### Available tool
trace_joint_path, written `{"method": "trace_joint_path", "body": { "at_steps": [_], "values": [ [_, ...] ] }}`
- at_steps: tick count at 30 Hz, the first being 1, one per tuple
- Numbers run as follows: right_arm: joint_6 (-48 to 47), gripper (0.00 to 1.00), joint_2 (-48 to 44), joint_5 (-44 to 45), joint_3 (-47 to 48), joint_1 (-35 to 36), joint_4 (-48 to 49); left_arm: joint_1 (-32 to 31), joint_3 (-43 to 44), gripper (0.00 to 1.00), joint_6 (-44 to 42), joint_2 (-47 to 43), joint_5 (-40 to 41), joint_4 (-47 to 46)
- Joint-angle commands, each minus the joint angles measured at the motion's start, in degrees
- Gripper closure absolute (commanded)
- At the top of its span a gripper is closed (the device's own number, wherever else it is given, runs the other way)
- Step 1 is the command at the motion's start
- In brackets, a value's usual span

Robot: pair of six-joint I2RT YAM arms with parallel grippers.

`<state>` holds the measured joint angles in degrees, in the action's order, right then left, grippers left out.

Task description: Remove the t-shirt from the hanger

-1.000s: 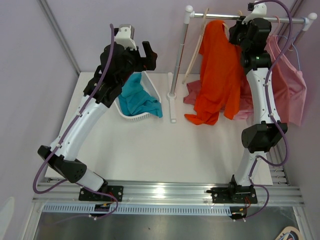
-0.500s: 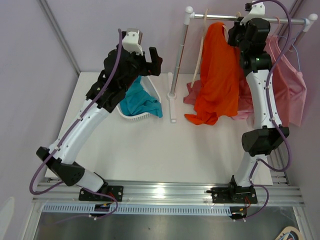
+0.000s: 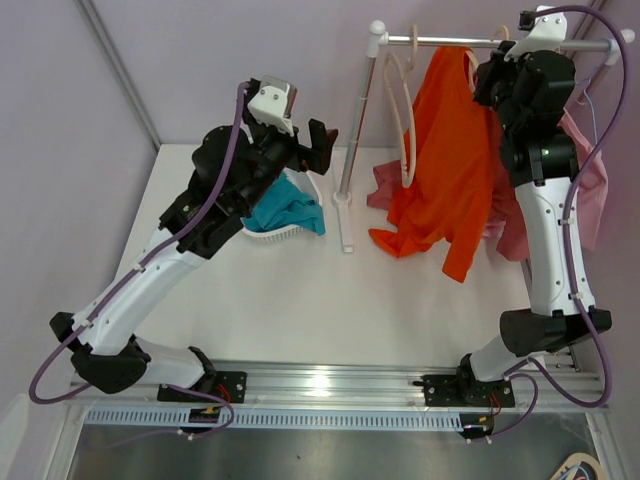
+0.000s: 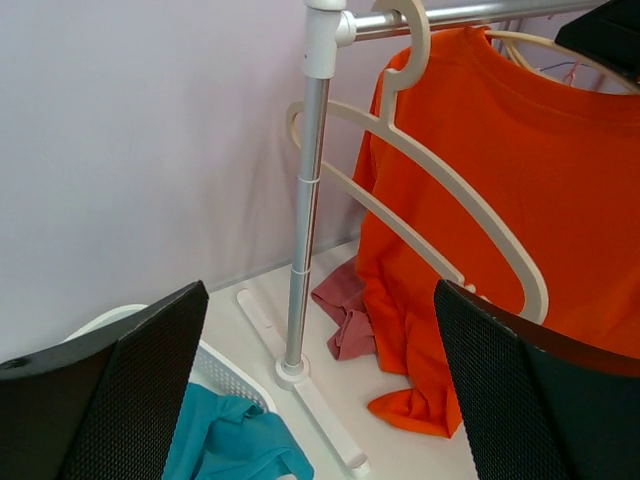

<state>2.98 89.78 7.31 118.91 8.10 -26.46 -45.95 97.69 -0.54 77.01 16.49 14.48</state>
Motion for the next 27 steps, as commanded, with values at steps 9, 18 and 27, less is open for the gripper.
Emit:
{"method": "trace_joint_path", "body": {
  "at_steps": [9, 18, 27],
  "values": [
    [14.7, 1.0, -5.9, 31.4, -6.1, 11.1, -9.8, -15.2, -14.5, 0.0, -8.4, -8.2, -2.3, -9.6],
    [23.4, 1.0, -5.9, 46.1, -6.7, 17.2, -18.8, -34.5, -31.7, 0.01, -13.1, -7.1, 1.9, -23.8],
    [23.1, 1.0, -8.1, 43.3, -7.1, 19.7, -18.5, -33.9, -26.9, 0.01, -13.4, 3.6, 3.7, -24.9]
  ]
}}
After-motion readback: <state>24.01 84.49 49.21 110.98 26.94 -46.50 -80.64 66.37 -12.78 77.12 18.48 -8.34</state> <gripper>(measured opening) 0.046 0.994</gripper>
